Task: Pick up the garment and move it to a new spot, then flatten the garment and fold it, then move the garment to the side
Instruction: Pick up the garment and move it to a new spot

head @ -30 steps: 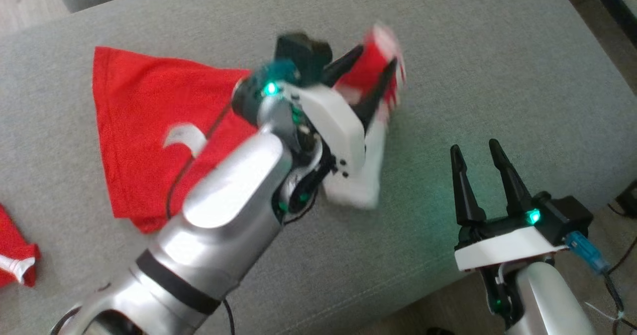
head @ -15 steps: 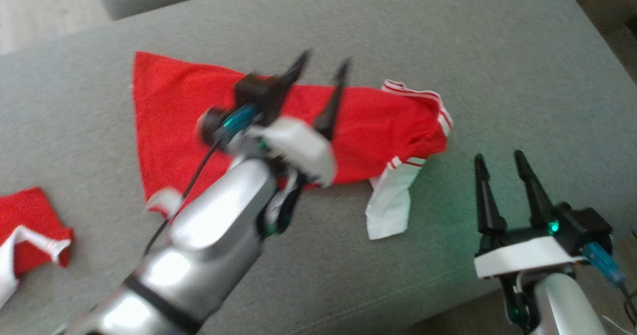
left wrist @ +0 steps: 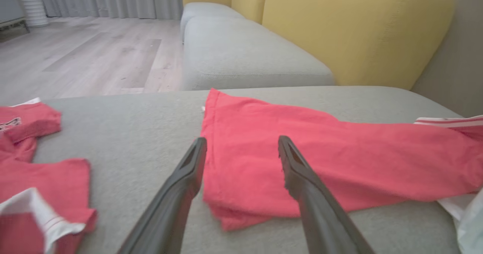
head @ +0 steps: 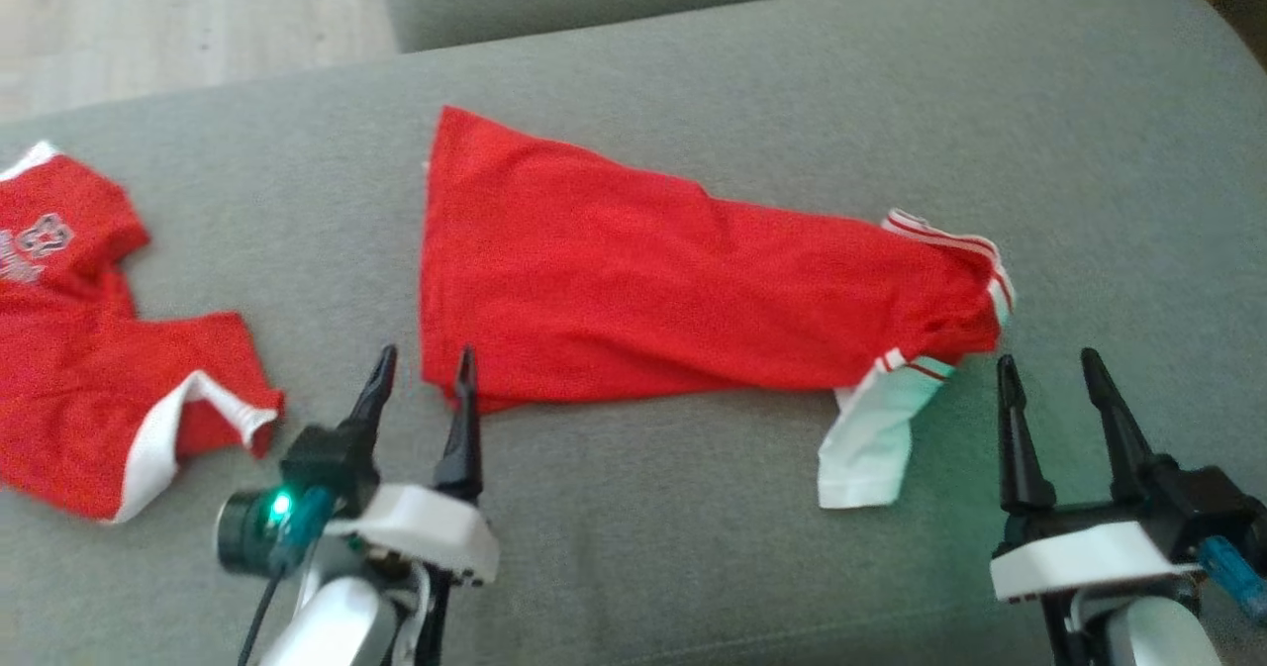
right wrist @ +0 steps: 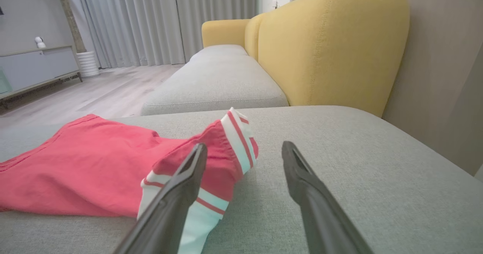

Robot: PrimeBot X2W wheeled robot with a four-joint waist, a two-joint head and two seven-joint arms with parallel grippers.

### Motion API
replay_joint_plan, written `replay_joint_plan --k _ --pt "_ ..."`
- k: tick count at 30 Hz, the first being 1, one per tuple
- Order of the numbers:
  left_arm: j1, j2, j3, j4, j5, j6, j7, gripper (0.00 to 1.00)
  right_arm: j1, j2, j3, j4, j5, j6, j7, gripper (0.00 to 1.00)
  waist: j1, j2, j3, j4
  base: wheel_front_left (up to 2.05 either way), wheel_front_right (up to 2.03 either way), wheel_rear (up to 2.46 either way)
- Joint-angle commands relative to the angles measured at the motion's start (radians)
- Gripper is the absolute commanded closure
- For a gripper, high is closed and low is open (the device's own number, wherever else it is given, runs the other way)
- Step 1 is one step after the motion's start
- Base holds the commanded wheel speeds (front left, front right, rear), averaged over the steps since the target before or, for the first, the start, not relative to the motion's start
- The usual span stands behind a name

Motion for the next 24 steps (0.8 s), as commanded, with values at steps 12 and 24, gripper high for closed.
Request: replay_joint_plan --k 12,24 --pt "0.155 -0.08 0.244 -0.066 0.165 -0.136 -0.012 0.0 0.038 -0.005 -0.005 -0.031 -0.033 -0.001 -0.004 0.0 0.0 0.0 -0.063 0.134 0.0 0.0 0.0" --pt "0.242 -0.151 0.391 -0.057 0.251 -0.248 -0.012 0.0 0.063 -0.005 0.015 0.004 -0.038 -0.001 -0.004 0.0 0.0 0.0 -0.101 0.165 0.0 0.0 0.0"
